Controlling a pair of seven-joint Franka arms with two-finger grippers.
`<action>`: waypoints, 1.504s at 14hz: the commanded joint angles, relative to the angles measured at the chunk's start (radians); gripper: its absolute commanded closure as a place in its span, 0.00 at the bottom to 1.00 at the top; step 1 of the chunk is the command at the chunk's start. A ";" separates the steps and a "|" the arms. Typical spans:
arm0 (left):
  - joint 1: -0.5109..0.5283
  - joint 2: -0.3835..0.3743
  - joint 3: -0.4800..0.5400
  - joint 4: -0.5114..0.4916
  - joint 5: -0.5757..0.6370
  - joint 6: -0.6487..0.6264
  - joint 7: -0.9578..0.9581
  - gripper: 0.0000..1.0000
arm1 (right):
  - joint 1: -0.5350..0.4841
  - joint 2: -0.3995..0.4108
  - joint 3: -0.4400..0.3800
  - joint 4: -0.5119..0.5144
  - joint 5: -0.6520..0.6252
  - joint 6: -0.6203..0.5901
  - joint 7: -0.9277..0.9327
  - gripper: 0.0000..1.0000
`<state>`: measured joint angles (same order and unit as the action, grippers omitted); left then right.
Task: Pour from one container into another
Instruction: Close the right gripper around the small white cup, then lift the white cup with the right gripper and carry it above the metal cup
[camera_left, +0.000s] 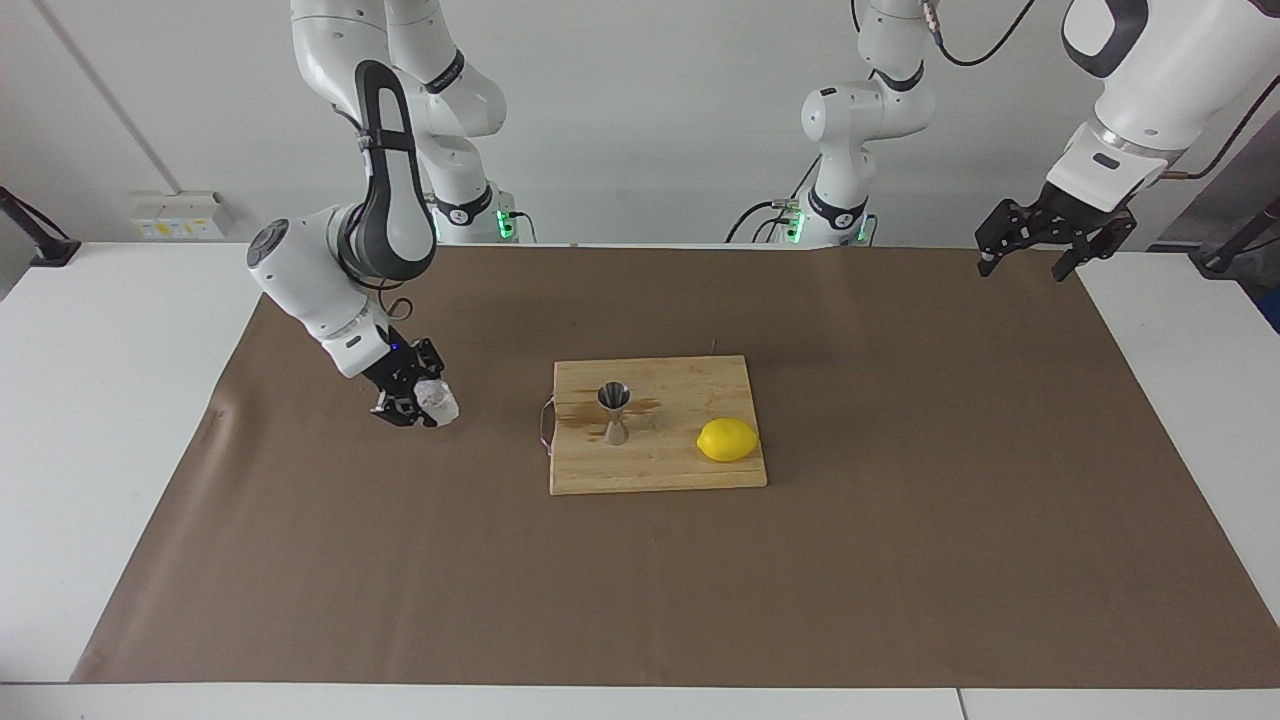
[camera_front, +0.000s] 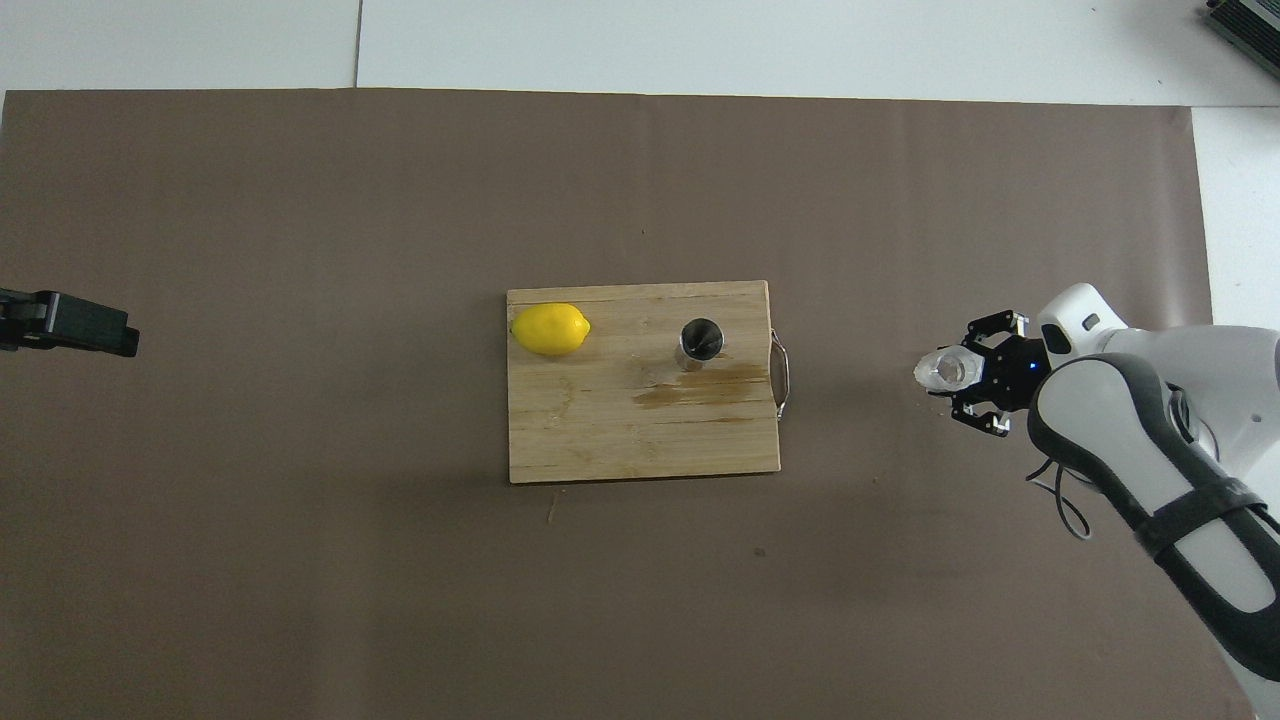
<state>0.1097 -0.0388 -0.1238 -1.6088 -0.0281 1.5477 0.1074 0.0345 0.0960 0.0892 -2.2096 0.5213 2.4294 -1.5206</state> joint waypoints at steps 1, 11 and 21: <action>-0.010 -0.021 0.004 -0.026 0.014 -0.003 -0.015 0.00 | 0.056 0.014 0.001 0.076 -0.160 -0.027 0.256 1.00; -0.038 0.036 0.003 0.126 0.017 -0.120 -0.040 0.00 | 0.249 0.109 0.001 0.390 -0.622 -0.297 0.752 1.00; -0.036 -0.018 0.001 0.015 0.016 -0.074 -0.049 0.00 | 0.403 0.200 0.006 0.508 -0.926 -0.421 0.887 1.00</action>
<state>0.0847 -0.0205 -0.1281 -1.5387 -0.0280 1.4586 0.0644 0.4266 0.2635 0.0934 -1.7563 -0.3429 2.0581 -0.6508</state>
